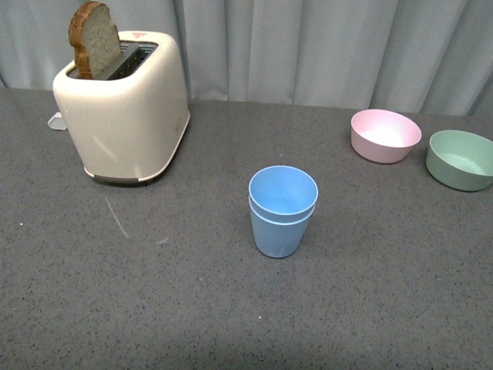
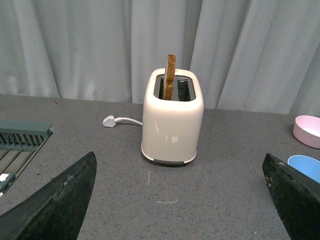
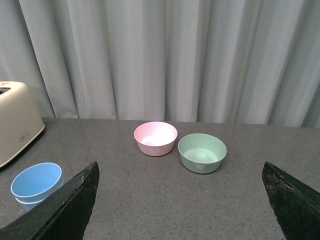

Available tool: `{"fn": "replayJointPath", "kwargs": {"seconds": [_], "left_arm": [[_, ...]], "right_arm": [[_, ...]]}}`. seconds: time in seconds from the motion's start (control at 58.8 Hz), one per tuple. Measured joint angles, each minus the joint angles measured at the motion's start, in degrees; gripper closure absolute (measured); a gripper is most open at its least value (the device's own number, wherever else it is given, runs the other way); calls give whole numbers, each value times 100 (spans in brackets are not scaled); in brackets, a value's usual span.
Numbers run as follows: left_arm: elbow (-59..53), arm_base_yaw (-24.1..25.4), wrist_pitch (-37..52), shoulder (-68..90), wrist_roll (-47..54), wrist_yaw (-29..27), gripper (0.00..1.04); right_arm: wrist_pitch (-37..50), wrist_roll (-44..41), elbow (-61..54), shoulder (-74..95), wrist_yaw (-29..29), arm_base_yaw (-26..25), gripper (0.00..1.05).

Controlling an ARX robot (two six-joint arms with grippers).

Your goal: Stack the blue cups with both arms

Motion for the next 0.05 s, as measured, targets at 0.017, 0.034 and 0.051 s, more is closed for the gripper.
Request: {"fn": "replayJointPath", "kwargs": {"seconds": [0.017,0.034,0.051], "left_arm": [[2,2,0,0,-2,0,7],[0,2,0,0,0,0,7],[2,2,0,0,-2,0,7]], "right_arm": [[0,0,0,-2,0,0,10],[0,0,0,0,-2,0,10],[0,0,0,-2,0,0,10]]}}
